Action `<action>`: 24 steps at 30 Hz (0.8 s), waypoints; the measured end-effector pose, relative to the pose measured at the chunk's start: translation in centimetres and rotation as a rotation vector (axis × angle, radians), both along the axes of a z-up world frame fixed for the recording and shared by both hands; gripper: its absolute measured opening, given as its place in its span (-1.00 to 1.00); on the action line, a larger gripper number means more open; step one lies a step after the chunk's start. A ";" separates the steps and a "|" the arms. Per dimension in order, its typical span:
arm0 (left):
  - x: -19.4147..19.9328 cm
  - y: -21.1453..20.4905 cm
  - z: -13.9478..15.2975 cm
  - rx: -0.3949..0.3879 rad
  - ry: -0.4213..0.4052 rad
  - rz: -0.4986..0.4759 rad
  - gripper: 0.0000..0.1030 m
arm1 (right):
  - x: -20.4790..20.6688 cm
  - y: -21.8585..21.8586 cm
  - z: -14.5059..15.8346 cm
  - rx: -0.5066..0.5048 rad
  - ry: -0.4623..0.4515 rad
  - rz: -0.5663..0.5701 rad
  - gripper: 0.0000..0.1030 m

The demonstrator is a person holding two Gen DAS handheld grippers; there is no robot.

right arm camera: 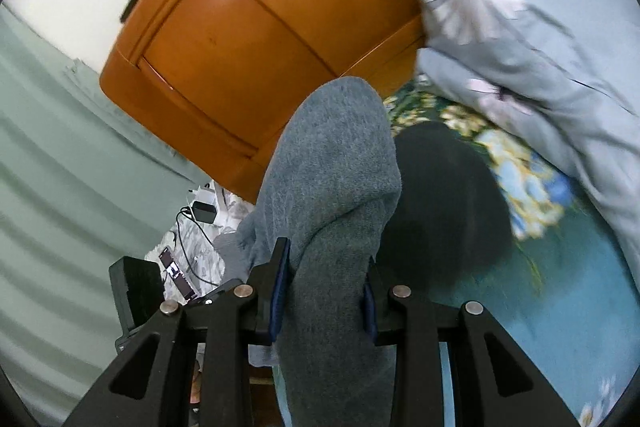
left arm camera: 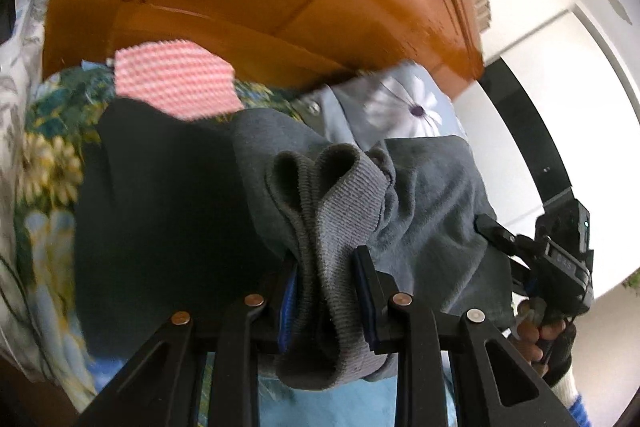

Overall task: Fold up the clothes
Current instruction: 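Carry the folded sweatshirt with both grippers toward the headboard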

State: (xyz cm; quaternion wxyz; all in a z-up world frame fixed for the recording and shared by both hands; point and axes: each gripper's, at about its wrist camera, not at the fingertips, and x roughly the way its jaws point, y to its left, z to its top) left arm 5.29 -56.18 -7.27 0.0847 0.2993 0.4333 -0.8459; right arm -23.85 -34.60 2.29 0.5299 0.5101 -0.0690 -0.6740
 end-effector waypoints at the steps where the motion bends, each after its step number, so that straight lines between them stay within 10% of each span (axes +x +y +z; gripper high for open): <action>1: -0.1 -1.0 -0.3 -0.002 0.000 0.011 -0.45 | -0.7 -1.5 -0.4 0.004 -0.001 0.017 -0.38; 10: -0.3 -5.8 -6.1 0.049 -0.014 0.070 -0.45 | -4.5 -9.0 -6.1 0.074 -0.011 0.112 -0.38; 24: -0.3 -6.2 -6.1 0.036 -0.041 0.081 -0.14 | -6.7 -9.7 -8.7 0.165 0.019 0.102 -0.19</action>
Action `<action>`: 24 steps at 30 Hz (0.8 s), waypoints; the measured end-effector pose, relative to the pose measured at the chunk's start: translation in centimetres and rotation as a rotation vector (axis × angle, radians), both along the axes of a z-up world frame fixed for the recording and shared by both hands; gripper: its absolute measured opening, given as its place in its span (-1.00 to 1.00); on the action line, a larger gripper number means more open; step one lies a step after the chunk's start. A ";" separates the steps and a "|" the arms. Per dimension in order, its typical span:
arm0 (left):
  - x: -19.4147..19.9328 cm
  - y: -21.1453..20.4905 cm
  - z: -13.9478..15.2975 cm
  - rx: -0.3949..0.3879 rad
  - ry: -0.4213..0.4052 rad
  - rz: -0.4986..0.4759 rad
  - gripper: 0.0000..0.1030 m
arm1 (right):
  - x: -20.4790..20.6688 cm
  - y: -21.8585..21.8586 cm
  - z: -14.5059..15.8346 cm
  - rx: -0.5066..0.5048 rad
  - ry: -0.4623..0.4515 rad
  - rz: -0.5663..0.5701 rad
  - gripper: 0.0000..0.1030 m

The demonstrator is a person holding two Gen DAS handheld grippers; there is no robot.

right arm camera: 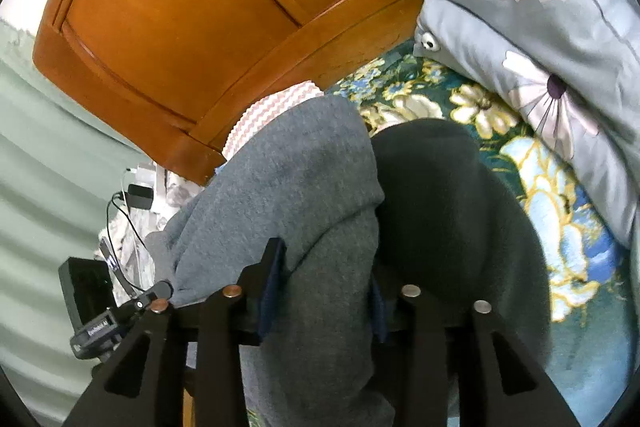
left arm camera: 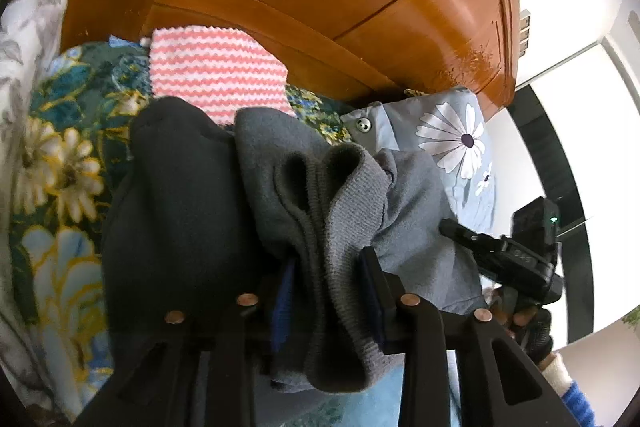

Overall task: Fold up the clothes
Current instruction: 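Carry the folded sweatshirt with both grippers toward the headboard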

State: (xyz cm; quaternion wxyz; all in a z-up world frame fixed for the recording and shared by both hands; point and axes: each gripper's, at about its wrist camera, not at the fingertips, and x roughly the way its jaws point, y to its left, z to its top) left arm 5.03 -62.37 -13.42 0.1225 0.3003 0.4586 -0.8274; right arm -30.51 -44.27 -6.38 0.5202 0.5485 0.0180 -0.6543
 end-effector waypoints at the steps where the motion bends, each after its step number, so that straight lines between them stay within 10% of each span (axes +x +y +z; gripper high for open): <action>1: 0.2 0.0 0.3 -0.015 -0.016 0.002 0.02 | 0.1 0.2 0.4 0.005 0.015 0.003 -0.17; 7: 1.4 0.2 3.0 -0.144 -0.068 0.057 0.04 | -0.2 2.9 3.7 -0.015 0.107 -0.076 -0.09; 17: -6.3 5.6 7.1 -0.499 -0.110 -0.177 0.04 | 9.4 1.8 4.1 0.099 0.427 0.106 -0.07; 24: -5.7 3.0 3.0 -0.429 -0.127 -0.145 0.04 | 9.4 3.6 2.6 0.128 0.440 0.051 -0.07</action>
